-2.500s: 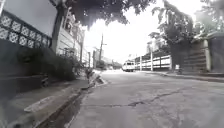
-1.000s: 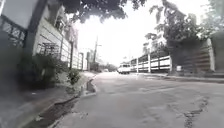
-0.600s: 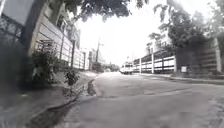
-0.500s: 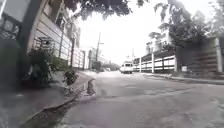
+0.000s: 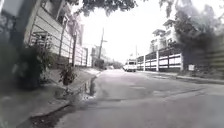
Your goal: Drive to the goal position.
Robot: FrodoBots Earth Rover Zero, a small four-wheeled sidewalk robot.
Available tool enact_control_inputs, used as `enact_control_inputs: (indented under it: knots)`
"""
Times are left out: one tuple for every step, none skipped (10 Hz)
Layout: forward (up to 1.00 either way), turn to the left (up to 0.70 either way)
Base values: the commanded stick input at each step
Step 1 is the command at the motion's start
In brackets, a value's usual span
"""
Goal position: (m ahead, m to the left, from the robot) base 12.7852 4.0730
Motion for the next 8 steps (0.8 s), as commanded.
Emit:
enact_control_inputs:
  knots:
    - [0.70,-0.33]
    - [0.70,-0.35]
    - [0.70,-0.35]
    - [0.70,-0.18]
    - [0.70,0.00]
    - [0.70,0.00]
    - [0.70,0.00]
    - [0.70,-0.02]
